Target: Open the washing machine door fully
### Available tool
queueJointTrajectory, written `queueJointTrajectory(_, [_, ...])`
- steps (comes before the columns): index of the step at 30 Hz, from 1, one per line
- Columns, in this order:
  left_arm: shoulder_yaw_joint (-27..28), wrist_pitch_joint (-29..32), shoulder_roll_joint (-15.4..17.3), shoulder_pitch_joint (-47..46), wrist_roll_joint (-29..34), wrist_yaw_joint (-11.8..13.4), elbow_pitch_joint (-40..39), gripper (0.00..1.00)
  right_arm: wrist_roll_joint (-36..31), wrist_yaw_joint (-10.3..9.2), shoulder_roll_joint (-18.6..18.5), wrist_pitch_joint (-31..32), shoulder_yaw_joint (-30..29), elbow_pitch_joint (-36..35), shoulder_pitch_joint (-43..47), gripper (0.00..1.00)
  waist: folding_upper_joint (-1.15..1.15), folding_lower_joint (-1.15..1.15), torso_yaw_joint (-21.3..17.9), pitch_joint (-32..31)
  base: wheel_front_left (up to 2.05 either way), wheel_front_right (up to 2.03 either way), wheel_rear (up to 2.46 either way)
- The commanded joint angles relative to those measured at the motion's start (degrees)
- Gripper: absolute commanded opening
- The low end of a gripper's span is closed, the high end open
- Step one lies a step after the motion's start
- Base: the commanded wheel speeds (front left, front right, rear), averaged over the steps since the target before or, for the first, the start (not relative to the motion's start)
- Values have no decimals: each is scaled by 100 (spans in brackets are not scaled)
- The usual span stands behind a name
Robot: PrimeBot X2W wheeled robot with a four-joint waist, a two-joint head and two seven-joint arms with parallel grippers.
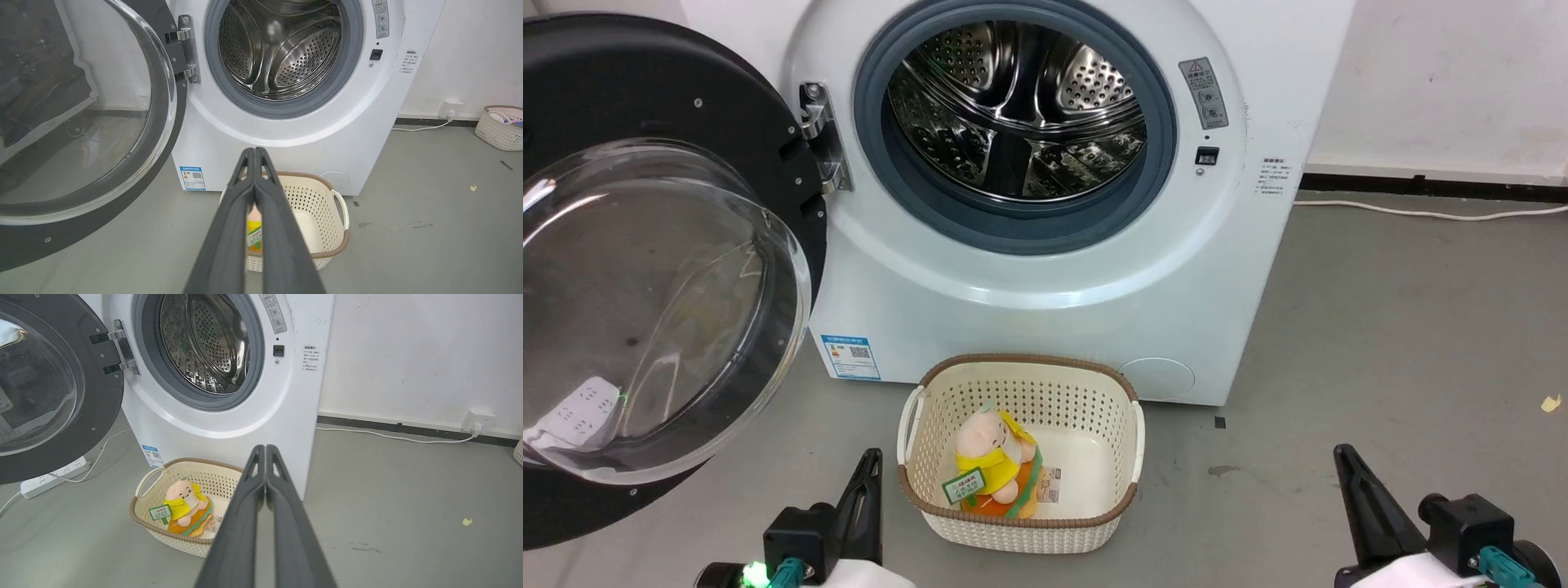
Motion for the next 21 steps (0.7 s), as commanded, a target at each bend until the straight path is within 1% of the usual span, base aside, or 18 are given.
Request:
queueJointTrajectory(1, [40,36,5,-96,40,-11,-44,0,-54,2,16,30,12,-41,-117,0,0,0,-1,5,0,0,0])
queueJointTrajectory(21, [184,270,7,-185,173,-43,-175,0,-192,3,21,265,31,-159,-222,0,0,0,-22,84,0,0,0])
